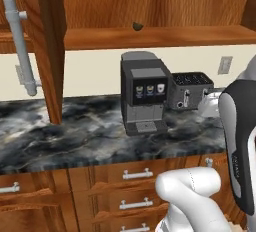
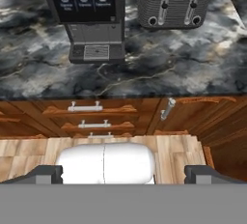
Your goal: Pick the kiwis from the cabinet and place them in one bowl. Pick the pear from the sink and place it in the other bowl.
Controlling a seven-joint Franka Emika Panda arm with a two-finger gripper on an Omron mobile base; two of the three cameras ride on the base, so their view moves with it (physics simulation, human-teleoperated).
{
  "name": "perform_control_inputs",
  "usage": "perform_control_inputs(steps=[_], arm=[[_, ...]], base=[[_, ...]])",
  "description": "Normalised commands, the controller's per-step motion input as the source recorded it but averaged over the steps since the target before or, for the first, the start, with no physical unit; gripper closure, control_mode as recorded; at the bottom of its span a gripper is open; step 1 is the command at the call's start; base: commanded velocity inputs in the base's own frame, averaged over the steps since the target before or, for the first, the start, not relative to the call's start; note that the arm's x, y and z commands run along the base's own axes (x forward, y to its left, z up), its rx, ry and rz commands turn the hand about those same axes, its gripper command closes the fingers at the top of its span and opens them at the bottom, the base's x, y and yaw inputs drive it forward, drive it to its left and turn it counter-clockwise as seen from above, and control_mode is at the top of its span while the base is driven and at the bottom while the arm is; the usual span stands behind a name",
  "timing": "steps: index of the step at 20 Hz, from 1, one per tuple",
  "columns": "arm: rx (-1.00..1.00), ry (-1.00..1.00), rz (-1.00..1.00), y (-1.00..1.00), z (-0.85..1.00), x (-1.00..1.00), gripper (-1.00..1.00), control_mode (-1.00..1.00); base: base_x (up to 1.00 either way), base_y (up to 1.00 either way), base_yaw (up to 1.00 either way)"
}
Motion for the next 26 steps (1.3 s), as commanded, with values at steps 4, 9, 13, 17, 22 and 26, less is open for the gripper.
perform_control_inputs(steps=[4,9,13,17,22,26], arm=[[0.00,0.00,0.00,0.00,0.00,0.00,-1.00,1.00],[0.00,0.00,0.00,0.00,0.00,0.00,-1.00,1.00],[0.00,0.00,0.00,0.00,0.00,0.00,-1.00,1.00],[0.00,0.00,0.00,0.00,0.00,0.00,-1.00,1.00],[0.00,0.00,0.00,0.00,0.00,0.00,-1.00,1.00],[0.00,0.00,0.00,0.00,0.00,0.00,-1.00,1.00]], base=[[0.06,0.24,-0.20],[0.21,0.31,-0.14],[0.29,0.51,0.00],[0.35,0.57,0.00],[0.49,0.06,0.00],[0.52,-0.13,0.00]])
